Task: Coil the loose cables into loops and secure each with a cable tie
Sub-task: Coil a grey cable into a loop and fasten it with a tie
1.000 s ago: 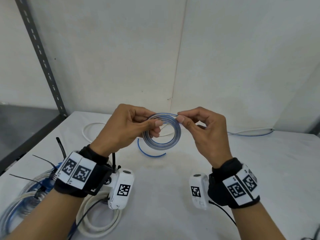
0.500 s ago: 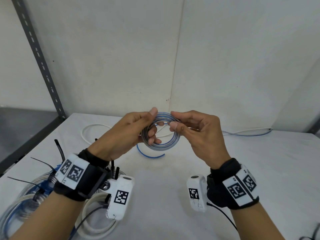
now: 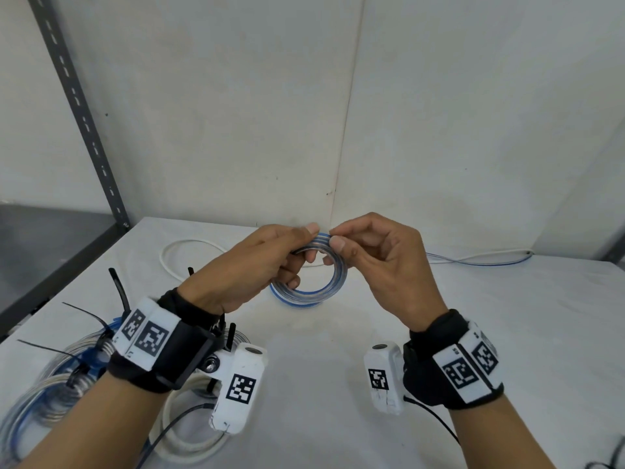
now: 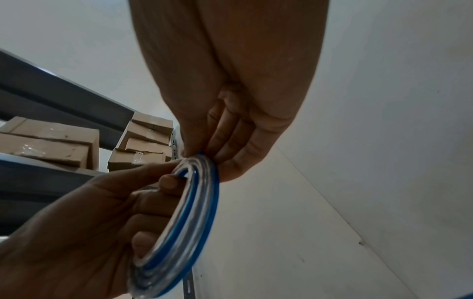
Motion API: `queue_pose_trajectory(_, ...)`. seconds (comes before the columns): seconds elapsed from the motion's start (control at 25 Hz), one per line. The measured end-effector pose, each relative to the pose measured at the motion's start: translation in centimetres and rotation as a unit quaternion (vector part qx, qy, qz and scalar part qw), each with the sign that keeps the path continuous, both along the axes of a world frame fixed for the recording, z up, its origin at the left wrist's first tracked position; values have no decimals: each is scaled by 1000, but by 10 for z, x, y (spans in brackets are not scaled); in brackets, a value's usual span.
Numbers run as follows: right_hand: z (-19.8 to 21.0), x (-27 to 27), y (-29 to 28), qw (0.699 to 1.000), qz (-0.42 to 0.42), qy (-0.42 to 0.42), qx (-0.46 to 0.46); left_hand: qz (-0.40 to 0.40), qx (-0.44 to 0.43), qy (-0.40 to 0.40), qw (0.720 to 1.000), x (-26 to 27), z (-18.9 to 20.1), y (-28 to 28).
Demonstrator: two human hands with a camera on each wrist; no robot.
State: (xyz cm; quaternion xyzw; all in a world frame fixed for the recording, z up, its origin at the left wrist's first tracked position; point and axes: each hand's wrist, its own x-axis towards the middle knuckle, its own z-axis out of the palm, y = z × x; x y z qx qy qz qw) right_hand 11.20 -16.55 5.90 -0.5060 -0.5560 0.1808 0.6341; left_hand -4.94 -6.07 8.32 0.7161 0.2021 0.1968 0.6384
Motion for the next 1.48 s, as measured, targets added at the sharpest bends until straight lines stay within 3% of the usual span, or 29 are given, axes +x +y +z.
queue_pose_trajectory(0.28,-1,1,-1,1000,2,-8,-19,15,-20,-8,1000,1,-4,6)
queue_pose_trajectory(0.44,0,5,-4,997,26,-51,-43,-45,-16,32,998,1,-9,13)
queue_pose_trajectory(0.72,4,20,-23,992,-3,-79,-101,-92,-128,10,987,23,-27,-6)
queue_pose_trajectory(0.84,8,30,-49,981,-28,-101,-163,-107,-114,18,988,41,-37,-31)
queue_pose_trajectory(0.96,-2,34,-92,971,-55,-82,-216,-122,-43,47,991,57,-53,-62)
queue_pose_trajectory(1.08,-10,52,-143,955,-148,-34,-256,-135,14,57,989,68,-72,-89)
queue_pose_trajectory(1.16,-13,79,-179,908,-239,-90,-331,-141,49,57,987,72,-85,-100)
queue_pose_trajectory(1.32,-29,111,-245,702,-274,-238,-612,-165,42,56,984,75,-94,-116)
queue_pose_trajectory(1.4,-37,113,-258,650,-264,-253,-666,-175,1,47,983,76,-93,-119)
queue_pose_trajectory(1.48,-42,112,-260,627,-261,-262,-686,-183,-44,51,981,76,-96,-118)
